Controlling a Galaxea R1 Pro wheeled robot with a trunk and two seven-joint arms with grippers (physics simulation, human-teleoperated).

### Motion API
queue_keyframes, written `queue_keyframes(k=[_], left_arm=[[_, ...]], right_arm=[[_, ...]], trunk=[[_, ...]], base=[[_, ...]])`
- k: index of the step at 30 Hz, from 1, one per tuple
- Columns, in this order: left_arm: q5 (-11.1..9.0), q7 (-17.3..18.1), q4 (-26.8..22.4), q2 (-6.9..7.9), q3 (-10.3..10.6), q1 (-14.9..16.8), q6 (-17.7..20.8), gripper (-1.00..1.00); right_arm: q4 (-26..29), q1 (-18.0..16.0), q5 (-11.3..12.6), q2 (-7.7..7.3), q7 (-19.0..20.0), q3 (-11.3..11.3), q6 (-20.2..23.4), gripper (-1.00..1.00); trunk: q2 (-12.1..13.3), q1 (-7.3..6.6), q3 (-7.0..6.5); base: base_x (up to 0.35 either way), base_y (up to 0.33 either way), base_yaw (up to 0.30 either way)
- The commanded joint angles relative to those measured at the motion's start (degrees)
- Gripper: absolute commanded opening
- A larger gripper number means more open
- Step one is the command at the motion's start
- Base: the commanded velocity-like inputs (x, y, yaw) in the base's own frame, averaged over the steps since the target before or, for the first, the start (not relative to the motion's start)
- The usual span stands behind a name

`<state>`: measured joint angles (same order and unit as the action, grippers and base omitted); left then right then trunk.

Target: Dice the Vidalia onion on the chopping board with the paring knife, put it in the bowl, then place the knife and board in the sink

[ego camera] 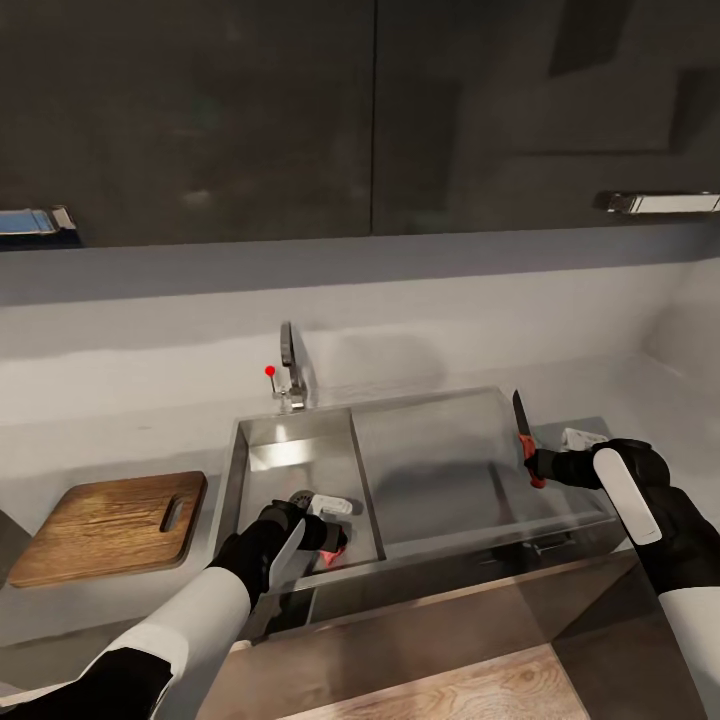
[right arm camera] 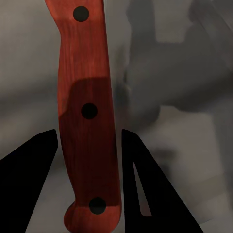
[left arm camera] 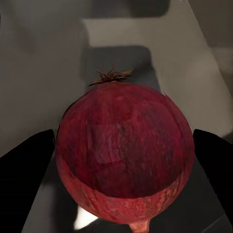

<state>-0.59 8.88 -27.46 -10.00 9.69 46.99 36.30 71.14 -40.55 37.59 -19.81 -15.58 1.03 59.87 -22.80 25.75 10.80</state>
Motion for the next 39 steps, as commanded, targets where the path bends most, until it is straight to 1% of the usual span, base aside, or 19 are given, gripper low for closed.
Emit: queue_keyframes(k=[1, 8, 39], left_arm=[[0.24, 0.09, -0.05, 0.00, 0.07, 0.04, 0.27, -1.00], [0.24, 0.09, -0.05, 0.00, 0.07, 0.04, 0.27, -1.00], [0.24, 0.18, -0.51, 0.00, 0.07, 0.04, 0.16, -1.00]], right_arm=[[0.05, -0.05, 0.59, -0.06, -0.59, 0.11, 0.13, -1.00], [0.05, -0.05, 0.56, -0.06, -0.59, 0.11, 0.13, -1.00], [0.05, -0.05, 0.61, -0.06, -0.59, 0.11, 0.13, -1.00]], trunk=[[-0.12, 0.04, 0.12], [-0.12, 0.04, 0.03], [-0.12, 0.04, -2.82]], base=[[0.000, 0.000, 0.000], [0.000, 0.000, 0.000], [0.000, 0.000, 0.000]])
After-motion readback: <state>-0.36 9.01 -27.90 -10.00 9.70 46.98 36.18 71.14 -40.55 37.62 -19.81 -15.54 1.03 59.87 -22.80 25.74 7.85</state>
